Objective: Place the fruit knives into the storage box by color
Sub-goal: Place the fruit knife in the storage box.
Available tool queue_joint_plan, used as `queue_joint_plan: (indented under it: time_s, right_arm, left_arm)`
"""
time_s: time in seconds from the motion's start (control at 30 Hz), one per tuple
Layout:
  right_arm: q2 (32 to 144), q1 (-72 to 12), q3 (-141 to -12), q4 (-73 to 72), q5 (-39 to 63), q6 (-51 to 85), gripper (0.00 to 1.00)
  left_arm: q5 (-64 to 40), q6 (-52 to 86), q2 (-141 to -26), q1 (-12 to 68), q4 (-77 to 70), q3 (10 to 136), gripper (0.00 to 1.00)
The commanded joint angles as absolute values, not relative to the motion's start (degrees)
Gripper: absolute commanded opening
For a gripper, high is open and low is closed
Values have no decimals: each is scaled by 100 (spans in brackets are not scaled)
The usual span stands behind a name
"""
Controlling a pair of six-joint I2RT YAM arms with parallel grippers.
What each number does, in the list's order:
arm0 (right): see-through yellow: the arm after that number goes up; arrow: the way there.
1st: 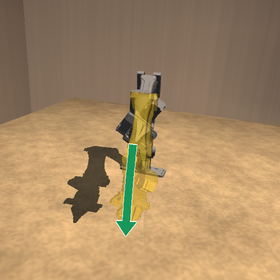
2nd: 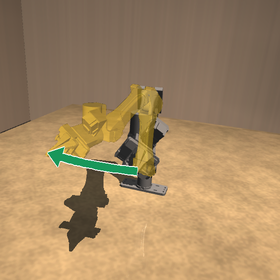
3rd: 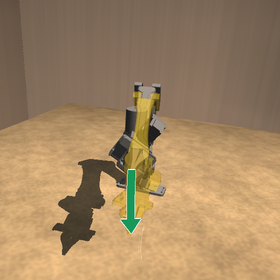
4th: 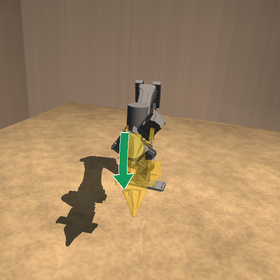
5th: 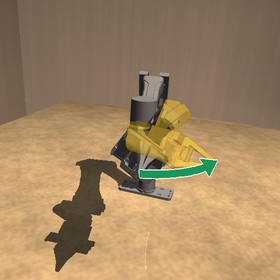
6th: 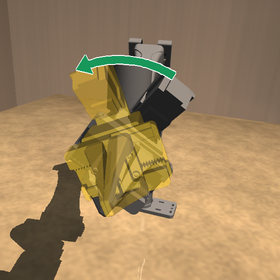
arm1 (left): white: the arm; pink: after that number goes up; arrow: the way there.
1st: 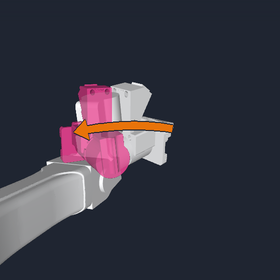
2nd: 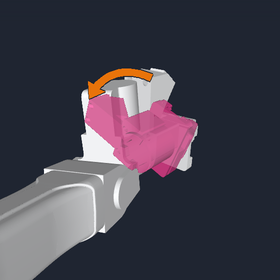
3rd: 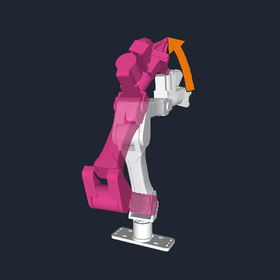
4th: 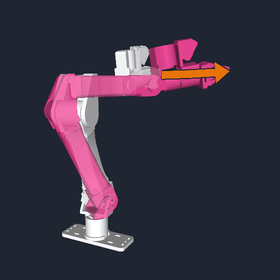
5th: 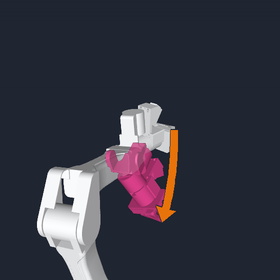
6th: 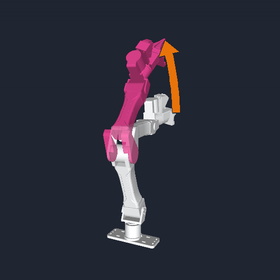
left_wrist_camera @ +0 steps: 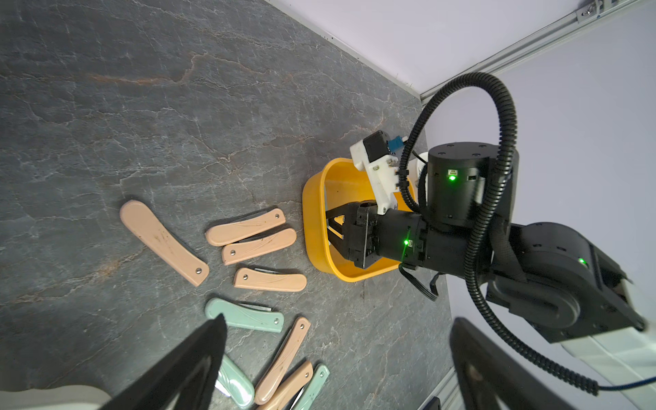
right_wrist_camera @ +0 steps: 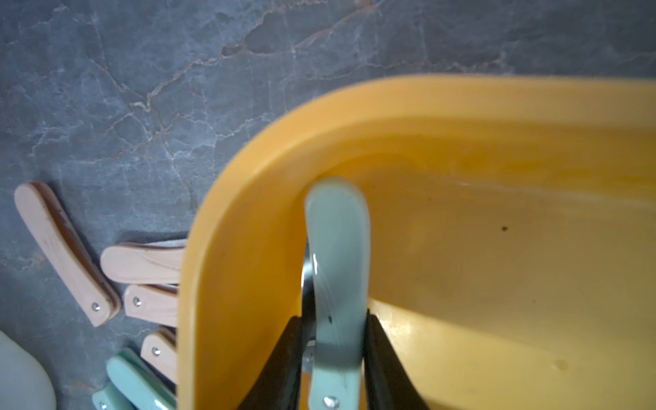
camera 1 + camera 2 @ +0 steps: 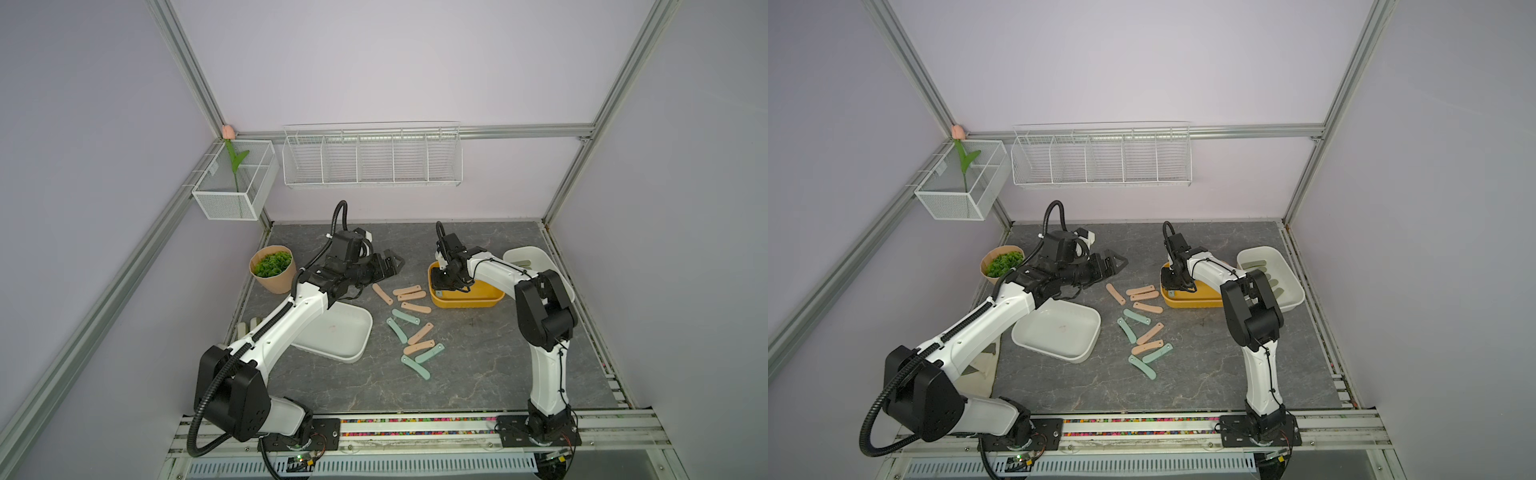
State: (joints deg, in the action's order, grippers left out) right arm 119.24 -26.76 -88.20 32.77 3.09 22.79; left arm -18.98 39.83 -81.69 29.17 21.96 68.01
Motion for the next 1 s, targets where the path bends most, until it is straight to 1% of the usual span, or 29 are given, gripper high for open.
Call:
queue_joint_plan:
  time_s: [0.0, 0.5, 0.63, 0.77, 0.83, 0.9, 0.97]
  right_arm:
    - [12031, -2689, -8882, 3270, 379, 2495, 31]
    - [12071, -2611, -8518, 2997, 608, 2846, 37]
    - [11849, -2537, -8486, 3022, 650, 2806, 40]
    - [11515, -2446, -8536, 3181, 632, 2710, 45]
    - [11319, -2396, -8534, 3262, 591, 2648, 50]
    - [11114, -2380, -8530, 3344, 543, 2583, 60]
    - [10886, -2380, -8507, 3438, 464, 2473, 78]
  left_arm:
    - [-1912, 3920, -8186, 2936, 2251, 6917, 99]
    - [-1847, 4056, -8208, 2944, 2258, 6952, 99]
    - [-1813, 4047, -8184, 2953, 2305, 6954, 99]
    - [-1802, 4019, -8187, 2953, 2343, 6969, 99]
    - [-1778, 3987, -8170, 2954, 2388, 6983, 99]
    - [-1758, 3966, -8131, 2953, 2426, 6977, 99]
    - [-1743, 3964, -8073, 2959, 2427, 6923, 99]
